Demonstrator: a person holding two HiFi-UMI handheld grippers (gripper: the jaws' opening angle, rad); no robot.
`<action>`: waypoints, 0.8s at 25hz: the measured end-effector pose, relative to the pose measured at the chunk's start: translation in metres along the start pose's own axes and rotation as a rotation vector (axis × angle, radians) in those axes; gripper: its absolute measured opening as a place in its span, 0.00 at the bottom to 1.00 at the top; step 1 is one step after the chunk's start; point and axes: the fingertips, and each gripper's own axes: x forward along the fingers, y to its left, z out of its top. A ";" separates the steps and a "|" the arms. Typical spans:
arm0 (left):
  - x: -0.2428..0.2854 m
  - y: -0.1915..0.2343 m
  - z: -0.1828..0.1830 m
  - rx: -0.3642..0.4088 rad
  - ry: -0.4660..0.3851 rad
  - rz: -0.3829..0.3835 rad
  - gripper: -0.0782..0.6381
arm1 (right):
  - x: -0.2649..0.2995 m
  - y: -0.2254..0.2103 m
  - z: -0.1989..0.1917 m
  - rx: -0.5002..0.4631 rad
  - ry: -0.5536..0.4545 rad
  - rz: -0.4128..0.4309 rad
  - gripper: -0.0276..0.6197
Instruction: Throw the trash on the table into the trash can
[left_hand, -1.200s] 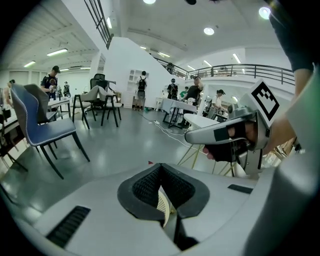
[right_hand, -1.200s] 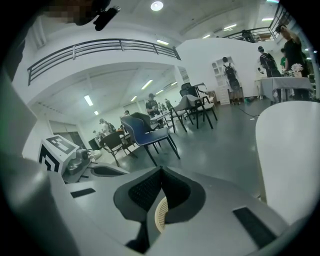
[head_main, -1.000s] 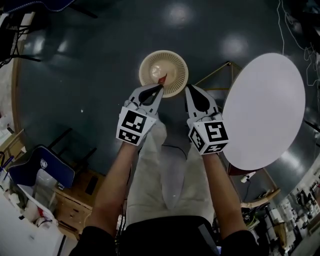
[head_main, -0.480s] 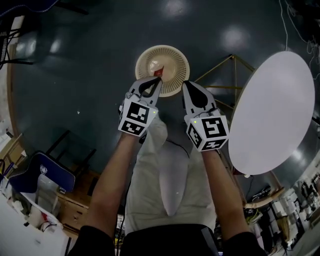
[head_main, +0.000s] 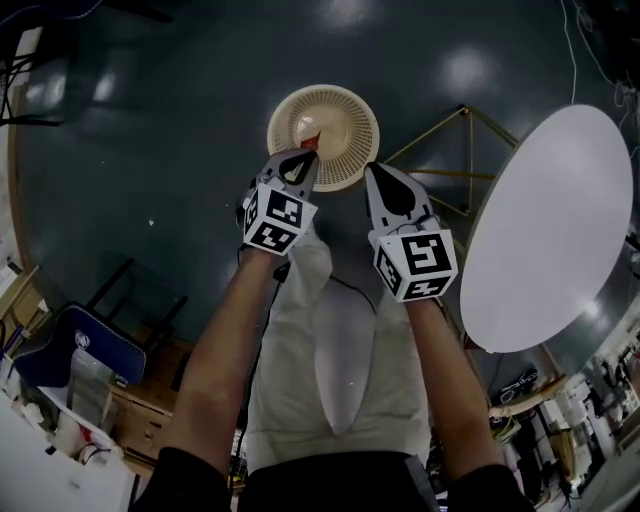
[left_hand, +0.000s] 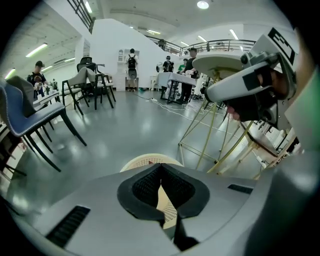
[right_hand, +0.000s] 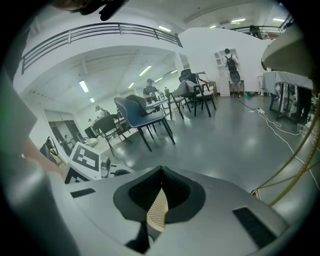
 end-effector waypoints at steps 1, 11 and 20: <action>0.002 0.002 -0.003 -0.004 0.002 0.002 0.13 | 0.000 0.000 -0.001 -0.001 0.003 0.001 0.07; 0.017 0.009 -0.014 -0.018 0.015 0.019 0.13 | -0.001 -0.004 -0.004 0.003 0.009 -0.007 0.07; 0.011 0.009 -0.018 -0.041 0.020 0.020 0.26 | -0.007 -0.001 -0.009 0.006 0.014 -0.010 0.07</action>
